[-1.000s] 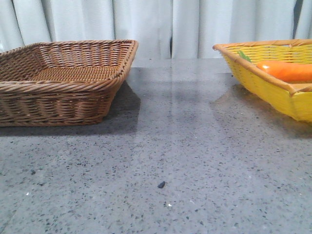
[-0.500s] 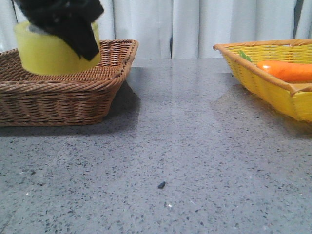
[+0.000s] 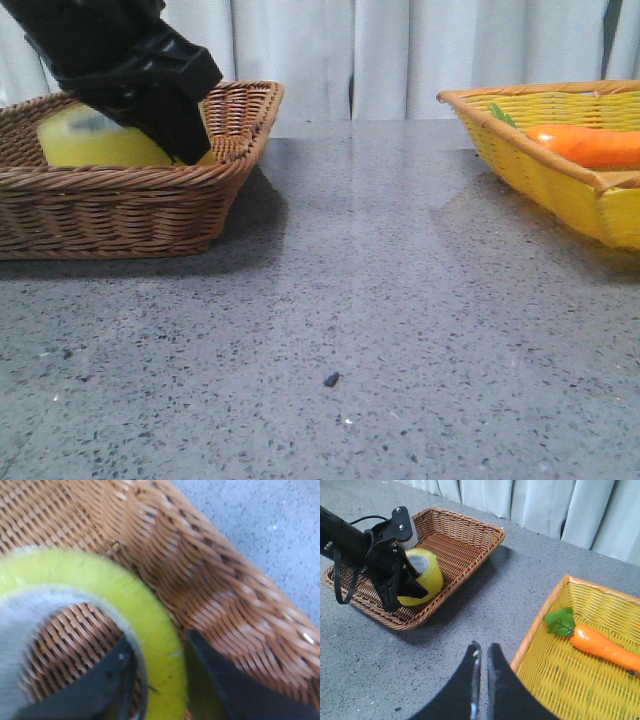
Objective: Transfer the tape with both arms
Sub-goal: 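Lift the tape roll with the left gripper into the brown basket, then open the left gripper and withdraw it from the brown basket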
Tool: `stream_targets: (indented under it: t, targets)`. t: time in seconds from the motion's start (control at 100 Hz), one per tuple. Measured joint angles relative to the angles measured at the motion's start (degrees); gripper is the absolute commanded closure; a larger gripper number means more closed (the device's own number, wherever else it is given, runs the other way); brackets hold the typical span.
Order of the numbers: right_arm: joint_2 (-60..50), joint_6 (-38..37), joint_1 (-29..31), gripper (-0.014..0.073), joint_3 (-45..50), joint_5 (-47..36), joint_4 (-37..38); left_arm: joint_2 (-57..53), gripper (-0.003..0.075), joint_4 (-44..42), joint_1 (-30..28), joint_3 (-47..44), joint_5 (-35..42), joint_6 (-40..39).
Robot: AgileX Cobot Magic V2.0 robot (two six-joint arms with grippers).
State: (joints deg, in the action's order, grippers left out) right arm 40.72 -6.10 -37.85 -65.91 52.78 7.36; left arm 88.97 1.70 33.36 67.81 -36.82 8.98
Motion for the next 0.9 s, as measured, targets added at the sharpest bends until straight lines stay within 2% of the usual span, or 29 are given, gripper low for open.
stream_targets:
  t: [0.22, 0.29, 0.57, 0.9]
  targets:
    - [-1.2, 0.0, 0.0, 0.0668, 1.7, -0.8, 0.8, -1.2, 0.0421, 0.1, 0.0, 0.0, 0.2, 0.0]
    - [-2.9, 0.0, 0.0, 0.0668, 4.3, -2.6, 1.7, -3.1, 0.0452, 0.7, 0.0, 0.0, 0.1, 0.0]
    - [-16.1, -0.1, 0.0, 0.0668, 20.3, -13.8, 4.4, -18.0, 0.0743, 2.7, 0.0, -4.0, 4.1, 0.0]
    - [-32.1, -0.1, 0.0, 0.0668, 34.9, -23.1, 9.7, -41.1, 0.0741, 3.5, 0.0, -21.4, 16.3, 0.0]
